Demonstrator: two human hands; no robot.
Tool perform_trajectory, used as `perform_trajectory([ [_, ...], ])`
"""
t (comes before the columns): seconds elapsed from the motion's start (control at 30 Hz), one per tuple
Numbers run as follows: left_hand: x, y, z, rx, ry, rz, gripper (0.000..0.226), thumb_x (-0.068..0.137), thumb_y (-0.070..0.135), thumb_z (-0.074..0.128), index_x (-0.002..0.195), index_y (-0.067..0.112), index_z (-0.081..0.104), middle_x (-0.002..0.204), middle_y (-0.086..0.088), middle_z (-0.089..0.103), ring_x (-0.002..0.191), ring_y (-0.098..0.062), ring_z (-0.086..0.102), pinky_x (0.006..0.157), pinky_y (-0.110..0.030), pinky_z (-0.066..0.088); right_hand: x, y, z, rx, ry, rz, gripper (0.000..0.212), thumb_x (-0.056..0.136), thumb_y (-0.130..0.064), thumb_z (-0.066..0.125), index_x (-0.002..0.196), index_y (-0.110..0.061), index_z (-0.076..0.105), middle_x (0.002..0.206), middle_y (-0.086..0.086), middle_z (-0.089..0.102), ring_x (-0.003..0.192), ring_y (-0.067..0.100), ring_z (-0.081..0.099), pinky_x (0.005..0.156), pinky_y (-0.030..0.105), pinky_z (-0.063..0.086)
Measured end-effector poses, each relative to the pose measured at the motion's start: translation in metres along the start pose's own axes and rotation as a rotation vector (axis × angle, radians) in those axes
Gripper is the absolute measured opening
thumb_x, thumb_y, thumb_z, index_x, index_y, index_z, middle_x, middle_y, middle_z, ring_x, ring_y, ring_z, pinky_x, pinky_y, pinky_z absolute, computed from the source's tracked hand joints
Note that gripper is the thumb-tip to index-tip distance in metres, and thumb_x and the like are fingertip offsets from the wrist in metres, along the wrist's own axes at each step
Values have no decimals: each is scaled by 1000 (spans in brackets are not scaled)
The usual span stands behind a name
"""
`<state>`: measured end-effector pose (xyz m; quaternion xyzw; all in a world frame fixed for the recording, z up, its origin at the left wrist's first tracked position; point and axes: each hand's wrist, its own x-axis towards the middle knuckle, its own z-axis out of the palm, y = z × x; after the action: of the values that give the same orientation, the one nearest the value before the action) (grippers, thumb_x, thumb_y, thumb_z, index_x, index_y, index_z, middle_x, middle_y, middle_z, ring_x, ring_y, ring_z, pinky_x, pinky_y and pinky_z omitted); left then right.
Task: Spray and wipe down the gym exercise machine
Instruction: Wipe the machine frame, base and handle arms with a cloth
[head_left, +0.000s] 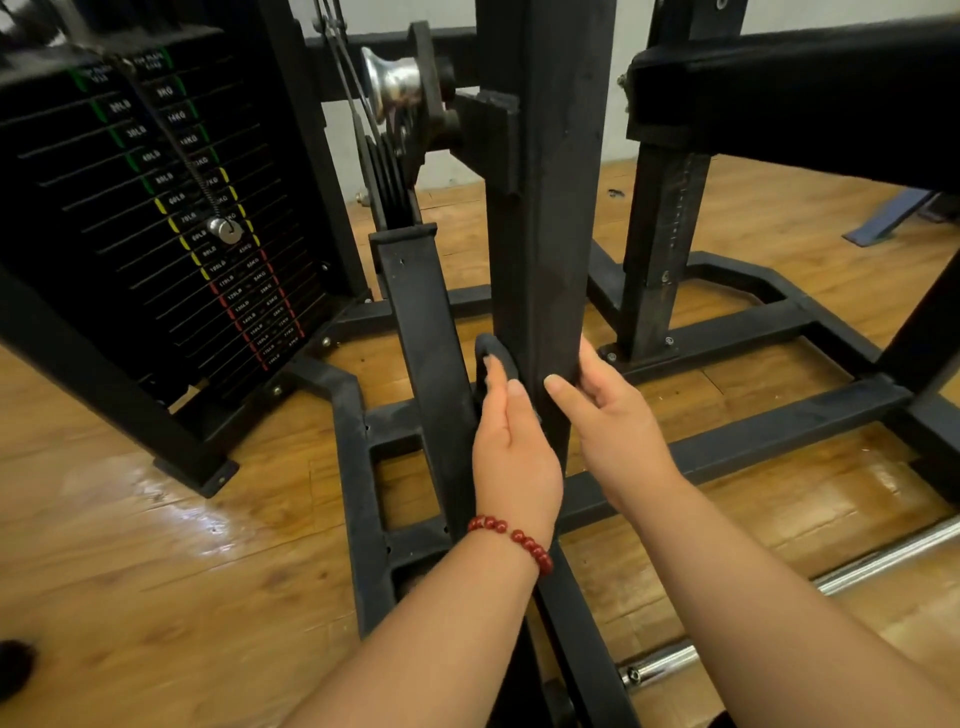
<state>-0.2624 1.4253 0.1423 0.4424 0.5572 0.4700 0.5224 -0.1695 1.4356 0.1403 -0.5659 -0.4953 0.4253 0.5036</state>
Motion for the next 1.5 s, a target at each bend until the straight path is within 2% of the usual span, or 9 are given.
perform_trajectory([
  [0.1,-4,2,-1,28,-10,48,47,105,40,27,151,41,21,138,33,26,124,18,22,83,11,20,-2,0,-1,-11,-7,-14,54,101,-16,51,150,-34,35,139,-17,55,123,-10,50,105,14,40],
  [0.3,-6,10,-7,13,12,15,42,105,39,31,147,39,33,146,22,39,123,15,32,96,-6,27,-12,-2,0,51,17,-18,54,99,-12,52,148,-31,38,140,-17,53,120,-14,49,95,5,41],
  [0.47,-32,22,-13,-2,-10,56,34,105,33,33,137,43,36,117,39,38,79,40,38,70,8,34,-23,-10,4,-65,191,-48,49,94,-26,62,136,-45,44,131,-20,54,118,-11,49,90,8,43],
  [0.57,-40,30,-15,-14,-14,127,32,105,36,35,134,42,46,124,34,51,112,23,45,105,-17,40,-31,-20,-2,30,320,-12,34,92,-31,63,124,-40,55,121,-14,60,107,-6,57,85,13,48],
  [0.83,-34,76,-17,-75,-136,63,28,104,33,38,99,47,62,112,10,68,108,-10,64,97,-42,52,-41,-53,-26,578,-5,369,53,83,-47,53,125,-15,63,117,5,71,111,22,66,100,42,49],
  [1.03,-19,100,-33,260,-165,220,23,102,33,44,113,36,64,108,23,61,102,4,57,85,-10,46,-37,-89,-21,602,51,311,17,91,-21,63,106,-16,66,95,5,75,93,21,71,83,36,55],
  [1.13,-15,118,-45,462,-120,375,29,101,34,46,127,34,57,114,27,54,102,12,51,82,1,36,-34,-104,-19,625,142,217,13,96,-24,58,106,-23,65,101,4,74,91,18,72,80,36,58],
  [1.3,-5,147,-58,645,-102,740,32,100,24,48,131,25,56,116,21,52,103,21,44,90,5,29,-29,-129,-17,-50,448,-215,9,97,-33,56,90,-28,55,88,-1,62,82,7,61,73,30,56],
  [1.5,17,192,-71,880,-58,1091,35,100,23,45,131,15,58,132,1,55,128,-12,43,111,-29,31,-6,-167,-3,-237,726,-580,12,96,-25,59,96,-26,48,70,-10,51,71,7,56,57,16,45],
])
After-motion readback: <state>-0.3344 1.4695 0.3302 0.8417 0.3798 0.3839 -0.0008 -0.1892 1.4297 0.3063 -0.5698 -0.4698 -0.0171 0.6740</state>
